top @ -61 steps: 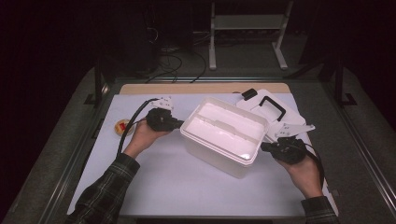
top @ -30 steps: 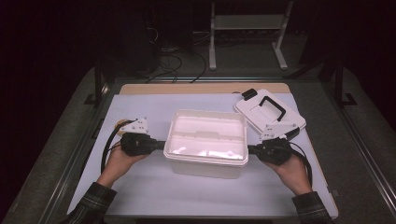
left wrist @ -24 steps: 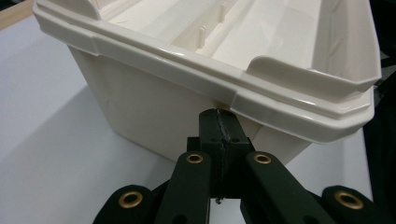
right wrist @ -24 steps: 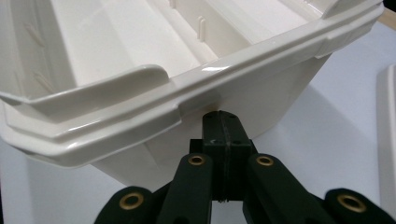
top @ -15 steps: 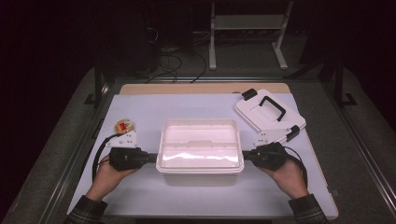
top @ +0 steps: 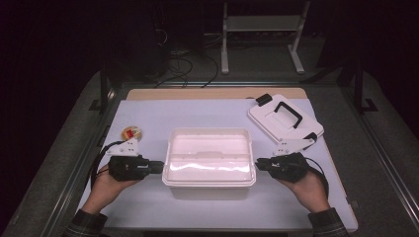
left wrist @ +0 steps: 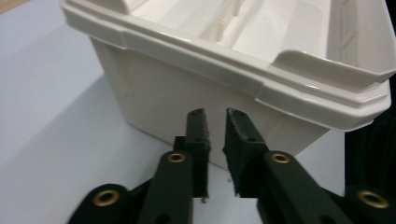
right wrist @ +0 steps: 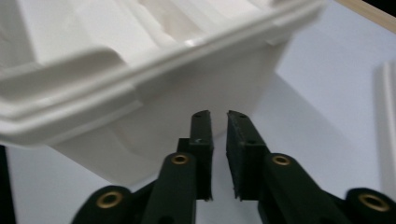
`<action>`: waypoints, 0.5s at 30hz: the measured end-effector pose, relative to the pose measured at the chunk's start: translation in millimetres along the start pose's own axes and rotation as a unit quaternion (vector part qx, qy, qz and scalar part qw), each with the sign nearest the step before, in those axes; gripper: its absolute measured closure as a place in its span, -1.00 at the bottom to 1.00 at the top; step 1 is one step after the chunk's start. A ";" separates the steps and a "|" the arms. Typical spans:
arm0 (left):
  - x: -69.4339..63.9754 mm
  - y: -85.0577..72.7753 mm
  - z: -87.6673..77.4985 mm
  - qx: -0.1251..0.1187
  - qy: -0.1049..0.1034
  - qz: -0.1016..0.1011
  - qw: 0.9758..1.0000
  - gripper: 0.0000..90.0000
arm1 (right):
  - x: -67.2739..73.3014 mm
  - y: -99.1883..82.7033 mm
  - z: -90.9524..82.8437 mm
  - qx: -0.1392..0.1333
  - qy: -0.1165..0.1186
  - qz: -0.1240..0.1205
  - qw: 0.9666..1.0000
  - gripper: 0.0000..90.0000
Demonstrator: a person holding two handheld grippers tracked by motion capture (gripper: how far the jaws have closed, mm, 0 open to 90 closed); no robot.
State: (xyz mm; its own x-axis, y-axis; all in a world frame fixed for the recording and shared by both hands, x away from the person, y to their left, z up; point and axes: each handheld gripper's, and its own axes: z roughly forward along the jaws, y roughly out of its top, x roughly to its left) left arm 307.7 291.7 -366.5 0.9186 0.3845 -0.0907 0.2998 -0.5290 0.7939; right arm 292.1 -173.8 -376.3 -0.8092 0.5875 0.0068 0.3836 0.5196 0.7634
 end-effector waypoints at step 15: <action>18.1 31.8 -23.9 0.032 0.008 0.005 0.999 -0.14 | -16.7 -70.0 17.2 0.047 -0.070 0.087 0.993 -0.59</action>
State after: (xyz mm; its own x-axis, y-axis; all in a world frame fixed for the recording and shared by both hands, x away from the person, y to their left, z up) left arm 327.8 299.9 -328.5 0.9179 0.3901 -0.0728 0.3065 -0.5804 0.7544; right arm 286.4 -209.3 -441.0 -0.6599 0.7503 0.0397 0.5577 0.4538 0.6950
